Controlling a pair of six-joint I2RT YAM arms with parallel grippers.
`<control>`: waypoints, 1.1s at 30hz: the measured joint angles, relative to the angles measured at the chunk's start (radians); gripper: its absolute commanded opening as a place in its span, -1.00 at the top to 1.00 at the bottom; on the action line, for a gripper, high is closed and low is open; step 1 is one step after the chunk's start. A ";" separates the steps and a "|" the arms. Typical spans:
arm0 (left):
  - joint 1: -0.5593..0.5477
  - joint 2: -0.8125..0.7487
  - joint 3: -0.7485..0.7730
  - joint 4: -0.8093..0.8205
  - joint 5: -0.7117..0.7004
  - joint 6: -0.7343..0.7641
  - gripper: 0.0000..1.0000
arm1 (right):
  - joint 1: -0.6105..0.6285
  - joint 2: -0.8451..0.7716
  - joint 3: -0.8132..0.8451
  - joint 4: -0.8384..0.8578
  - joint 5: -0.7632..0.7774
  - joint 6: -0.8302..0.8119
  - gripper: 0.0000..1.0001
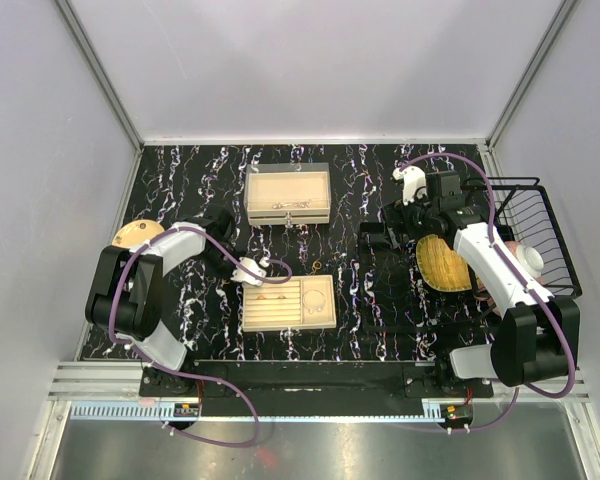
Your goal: Organize the mixed jewelry
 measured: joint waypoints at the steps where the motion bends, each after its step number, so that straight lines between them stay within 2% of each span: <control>1: 0.000 0.000 0.000 0.000 0.000 -0.005 0.91 | 0.000 0.000 0.000 0.000 0.000 0.000 -0.99; 3: 0.000 0.000 0.000 0.001 0.000 -0.014 1.00 | 0.000 0.000 0.000 0.000 0.000 0.000 -0.98; 8: -0.003 0.000 0.001 0.003 0.001 -0.042 1.00 | 0.000 0.003 0.000 -0.001 -0.001 -0.004 -0.97; 13: -0.003 0.000 0.029 -0.016 0.018 -0.171 1.00 | 0.000 0.009 0.039 -0.049 -0.004 -0.004 -0.98; 17: -0.003 0.000 0.127 -0.024 0.045 -0.356 1.00 | 0.000 0.021 0.133 -0.084 -0.036 0.009 -0.98; 26: -0.021 -0.005 0.365 0.046 0.069 -0.863 1.00 | 0.024 0.104 0.402 -0.130 -0.243 0.115 -0.95; 33: -0.143 -0.002 0.529 0.106 -0.008 -1.207 1.00 | 0.125 0.153 0.468 -0.065 -0.328 0.224 -0.85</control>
